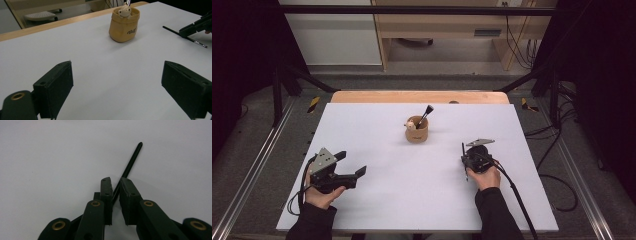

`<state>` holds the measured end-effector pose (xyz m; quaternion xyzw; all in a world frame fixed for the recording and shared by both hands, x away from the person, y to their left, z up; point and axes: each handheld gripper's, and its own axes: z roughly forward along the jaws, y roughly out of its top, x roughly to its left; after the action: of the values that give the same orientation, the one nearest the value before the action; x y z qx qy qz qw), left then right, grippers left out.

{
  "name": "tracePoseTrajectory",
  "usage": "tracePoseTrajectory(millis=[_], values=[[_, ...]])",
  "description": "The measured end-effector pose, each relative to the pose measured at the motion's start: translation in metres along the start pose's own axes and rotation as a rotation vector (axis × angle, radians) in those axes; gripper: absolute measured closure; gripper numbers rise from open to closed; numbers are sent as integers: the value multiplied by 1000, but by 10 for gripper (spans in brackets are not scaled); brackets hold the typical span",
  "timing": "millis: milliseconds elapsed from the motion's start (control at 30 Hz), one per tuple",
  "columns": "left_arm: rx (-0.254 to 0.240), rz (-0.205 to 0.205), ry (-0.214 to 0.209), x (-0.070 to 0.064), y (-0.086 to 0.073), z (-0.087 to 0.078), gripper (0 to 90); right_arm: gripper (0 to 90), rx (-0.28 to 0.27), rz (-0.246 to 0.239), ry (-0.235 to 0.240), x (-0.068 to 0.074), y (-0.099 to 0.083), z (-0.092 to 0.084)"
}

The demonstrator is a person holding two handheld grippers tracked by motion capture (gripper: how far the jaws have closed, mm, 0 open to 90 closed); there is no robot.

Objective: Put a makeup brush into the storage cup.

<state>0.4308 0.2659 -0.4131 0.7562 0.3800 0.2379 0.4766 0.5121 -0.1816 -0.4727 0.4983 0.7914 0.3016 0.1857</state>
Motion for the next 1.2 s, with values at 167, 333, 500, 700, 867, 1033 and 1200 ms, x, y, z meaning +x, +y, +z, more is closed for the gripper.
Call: tracePoseTrajectory(millis=[167,333,500,700,867,1033,1200], values=[[0,0,0,0,0,0,98,830,7,8,3,0,0,-1],[2,3,0,0,0,0,97,842,11,3,3,-1,1,-1],[3,4,0,0,0,0,97,850,16,-6,2,-2,1,-2],[3,7,-1,-1,0,0,97,855,17,-18,-4,-3,0,-2],[4,7,0,-1,0,0,98,854,17,-24,-2,-4,0,-2],[4,8,0,-1,0,0,98,848,15,-28,-9,-3,0,-2],[4,8,1,-1,0,0,98,766,-5,-43,-19,-1,1,-5]])
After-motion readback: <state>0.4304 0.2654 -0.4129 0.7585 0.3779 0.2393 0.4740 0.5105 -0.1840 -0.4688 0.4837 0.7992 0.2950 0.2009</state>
